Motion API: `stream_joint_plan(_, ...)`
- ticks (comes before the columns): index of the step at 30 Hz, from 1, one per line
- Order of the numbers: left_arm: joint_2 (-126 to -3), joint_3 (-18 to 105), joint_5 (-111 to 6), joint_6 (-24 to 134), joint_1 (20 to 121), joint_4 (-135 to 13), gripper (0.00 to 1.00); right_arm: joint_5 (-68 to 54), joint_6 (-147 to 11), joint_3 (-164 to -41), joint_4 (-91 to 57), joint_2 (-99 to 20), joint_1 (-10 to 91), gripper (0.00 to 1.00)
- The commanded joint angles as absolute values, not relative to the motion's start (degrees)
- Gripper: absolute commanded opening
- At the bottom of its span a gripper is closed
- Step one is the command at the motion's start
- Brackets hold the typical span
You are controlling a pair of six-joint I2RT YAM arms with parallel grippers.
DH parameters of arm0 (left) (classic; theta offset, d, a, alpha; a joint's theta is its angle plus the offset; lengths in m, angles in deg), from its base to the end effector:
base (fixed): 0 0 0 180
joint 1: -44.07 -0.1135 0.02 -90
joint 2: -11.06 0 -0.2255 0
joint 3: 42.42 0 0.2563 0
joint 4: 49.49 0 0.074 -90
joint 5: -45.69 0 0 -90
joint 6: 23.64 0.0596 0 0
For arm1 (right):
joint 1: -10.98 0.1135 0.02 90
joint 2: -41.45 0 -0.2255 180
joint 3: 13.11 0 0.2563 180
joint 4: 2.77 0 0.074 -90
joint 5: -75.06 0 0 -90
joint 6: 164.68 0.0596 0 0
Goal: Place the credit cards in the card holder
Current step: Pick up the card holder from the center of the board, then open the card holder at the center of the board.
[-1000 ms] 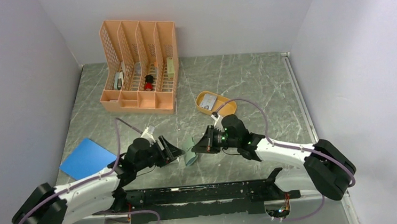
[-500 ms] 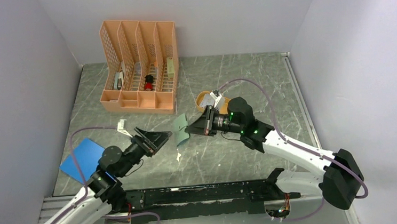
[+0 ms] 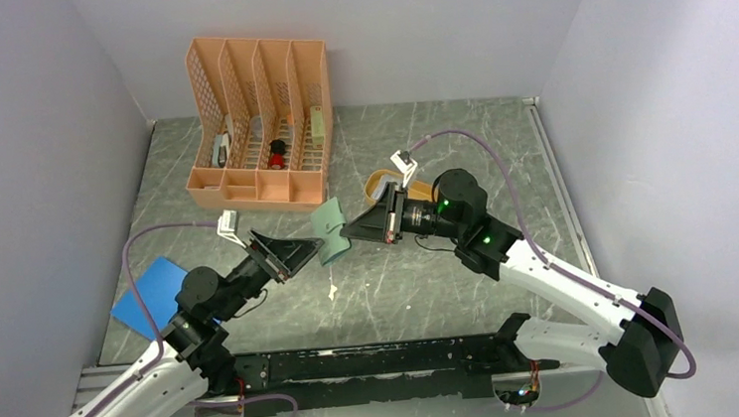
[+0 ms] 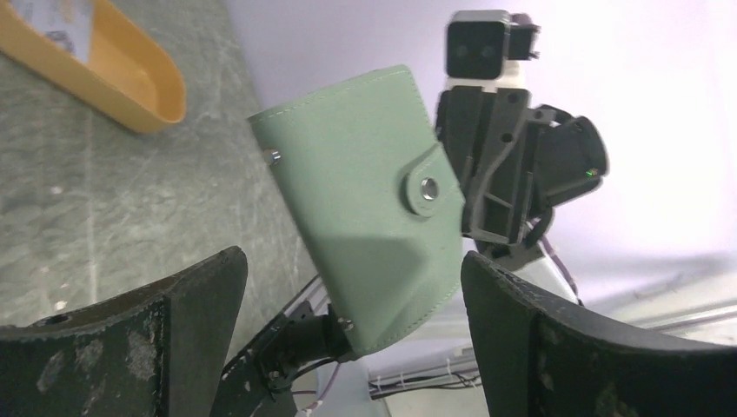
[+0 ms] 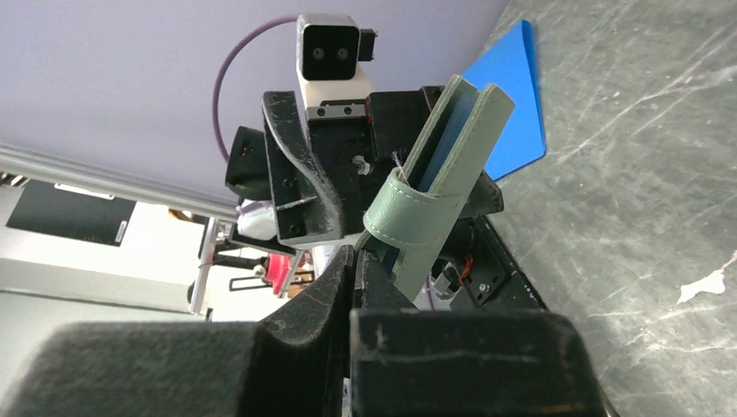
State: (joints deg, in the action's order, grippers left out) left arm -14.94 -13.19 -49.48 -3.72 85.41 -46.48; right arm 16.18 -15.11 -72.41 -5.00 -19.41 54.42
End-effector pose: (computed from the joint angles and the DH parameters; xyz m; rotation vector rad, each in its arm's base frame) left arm 0.1510 -0.1400 0.2413 -0.3373 1.6599 -1.6018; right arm 0.1902 0.2226 0.2952 -0.2247 1.9595 1.7289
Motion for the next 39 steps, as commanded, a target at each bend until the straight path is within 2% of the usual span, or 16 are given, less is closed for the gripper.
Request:
stream_joint_plan(1,-15.26,-13.12,-55.3,-4.44,85.03,-32.03,0.97,19.06,-13.84,-74.2,-1.76,-17.49,54.02,0.0)
stream_joint_plan(5,-16.84,-13.67,-57.71,-5.27,85.03,-26.74,0.95,19.54,-12.66,-73.51,-0.27,-17.35,54.03,0.0)
stream_joint_plan(10,-18.9,-14.07,-59.33,-5.99,85.02,-22.15,0.87,19.63,-12.21,-72.92,0.48,-17.36,54.04,0.0)
stream_joint_plan(15,-20.32,-13.7,-60.15,-5.77,84.98,-20.14,0.75,19.78,-11.94,-72.58,0.71,-17.3,54.0,0.0)
stream_joint_plan(21,-19.74,-14.48,-59.57,-5.42,85.03,-23.34,0.9,19.89,-11.69,-72.84,1.28,-16.34,54.04,0.0)
stream_joint_plan(27,-19.12,-16.51,-59.32,-6.35,85.03,-21.39,0.93,20.16,-11.32,-73.26,1.84,-15.72,54.04,0.0)
stream_joint_plan(36,-26.2,-14.56,-63.95,-7.71,85.03,-11.23,0.84,20.92,-8.68,-71.75,5.47,-15.61,54.16,0.0)
stream_joint_plan(39,-28.12,-15.02,-64.5,-8.87,85.03,-6.73,0.75,20.88,-8.62,-71.69,5.47,-15.52,54.12,0.0)
